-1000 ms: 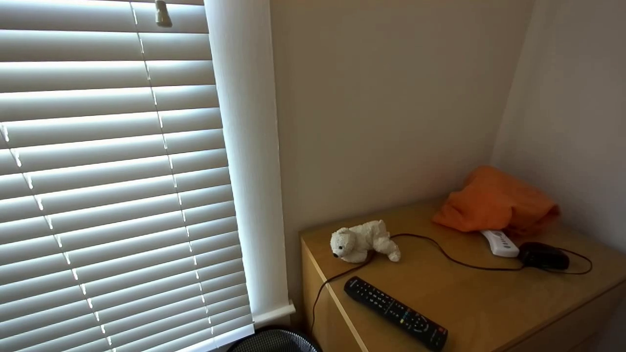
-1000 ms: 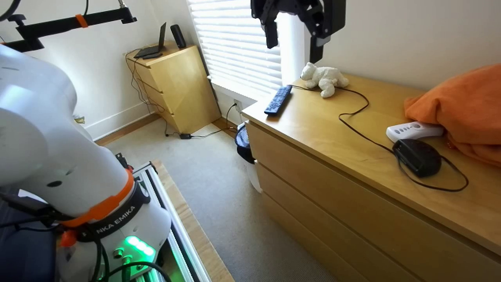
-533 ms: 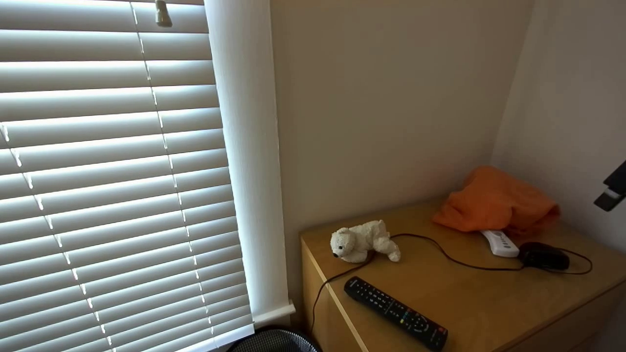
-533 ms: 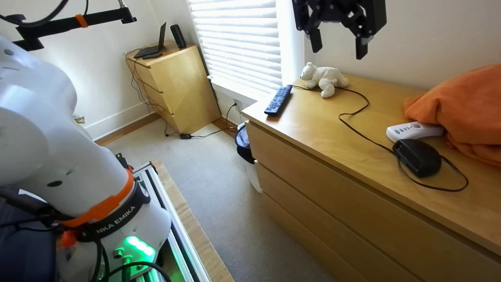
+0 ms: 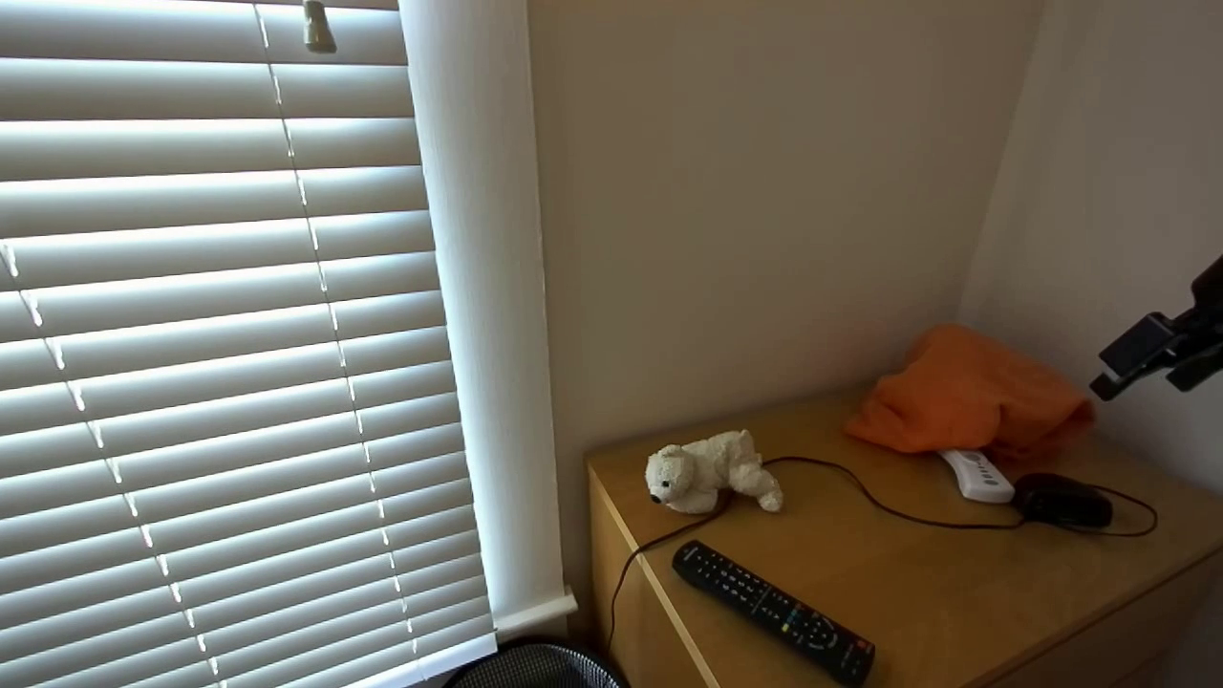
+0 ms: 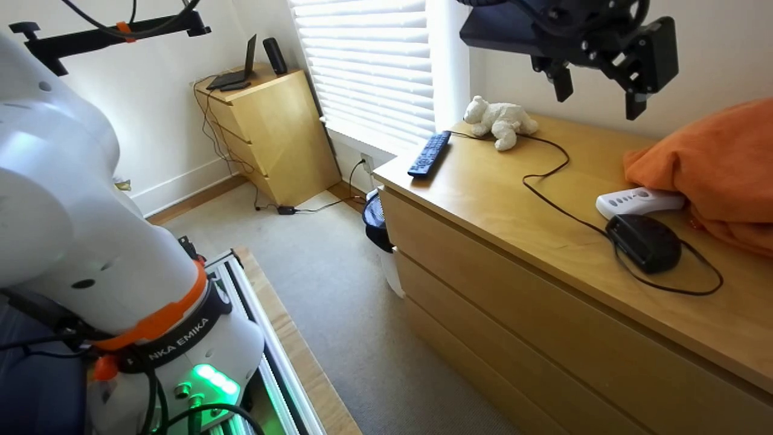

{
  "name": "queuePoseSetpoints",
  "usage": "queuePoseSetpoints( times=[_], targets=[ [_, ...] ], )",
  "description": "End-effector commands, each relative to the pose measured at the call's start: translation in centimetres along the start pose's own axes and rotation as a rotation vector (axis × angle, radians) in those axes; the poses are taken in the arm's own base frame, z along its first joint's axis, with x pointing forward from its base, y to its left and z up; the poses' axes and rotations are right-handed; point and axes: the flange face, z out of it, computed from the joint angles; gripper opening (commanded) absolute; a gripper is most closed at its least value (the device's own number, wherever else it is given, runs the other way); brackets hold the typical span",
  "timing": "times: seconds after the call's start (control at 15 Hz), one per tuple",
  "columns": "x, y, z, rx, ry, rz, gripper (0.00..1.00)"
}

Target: Pick up the dice from under the blanket and put it on the chest of drawers top surface

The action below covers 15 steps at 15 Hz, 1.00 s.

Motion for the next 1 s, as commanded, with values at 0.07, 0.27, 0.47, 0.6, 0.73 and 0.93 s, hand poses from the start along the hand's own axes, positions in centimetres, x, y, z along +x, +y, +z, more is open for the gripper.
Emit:
queuePoseSetpoints(
  times=[0.07, 0.27, 0.47, 0.6, 0.73, 0.93],
  targets=[
    [0.6, 2.3, 3.8, -0.005, 0.044, 0.055, 1.00],
    [0.5, 3.6, 5.5, -0.001, 0.063, 0.047, 1.00],
    [0.1, 2.7, 4.9, 0.002, 0.045, 0.048, 1.00],
    [0.2, 2.6, 4.8, 0.003, 0.049, 0.047, 1.00],
    [0.3, 2.6, 4.7, 0.004, 0.051, 0.047, 1.00],
    [0.3, 2.5, 4.7, 0.004, 0.051, 0.046, 1.00]
  ],
)
